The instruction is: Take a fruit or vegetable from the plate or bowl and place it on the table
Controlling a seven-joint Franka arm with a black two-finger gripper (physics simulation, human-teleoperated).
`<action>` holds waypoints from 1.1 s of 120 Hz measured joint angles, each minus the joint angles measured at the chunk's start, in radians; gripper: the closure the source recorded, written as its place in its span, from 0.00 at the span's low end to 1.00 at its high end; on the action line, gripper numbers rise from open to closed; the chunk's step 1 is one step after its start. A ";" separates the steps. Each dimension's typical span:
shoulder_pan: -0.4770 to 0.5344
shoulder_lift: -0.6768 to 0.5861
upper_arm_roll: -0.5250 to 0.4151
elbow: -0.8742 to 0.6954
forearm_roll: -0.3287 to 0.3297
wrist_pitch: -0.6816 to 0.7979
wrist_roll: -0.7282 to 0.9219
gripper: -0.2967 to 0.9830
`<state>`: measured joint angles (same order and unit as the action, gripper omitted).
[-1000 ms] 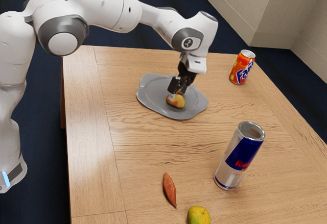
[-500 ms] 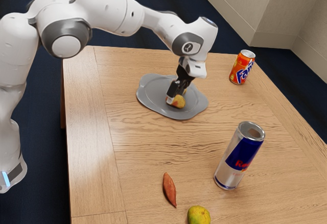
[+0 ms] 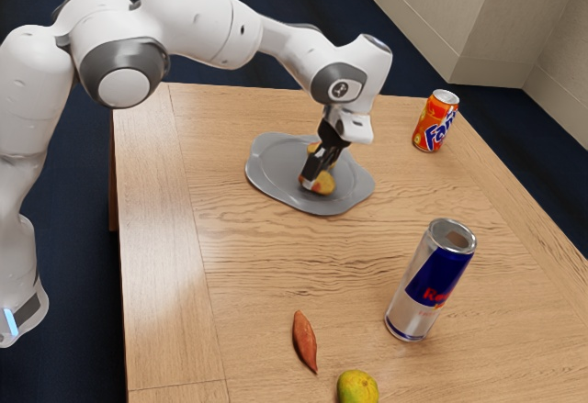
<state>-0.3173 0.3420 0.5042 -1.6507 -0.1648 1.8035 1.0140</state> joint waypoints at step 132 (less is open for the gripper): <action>0.145 -0.045 -0.057 0.092 0.105 0.034 0.168 0.23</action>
<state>-0.1720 0.2974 0.4473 -1.5590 -0.0597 1.8380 1.1815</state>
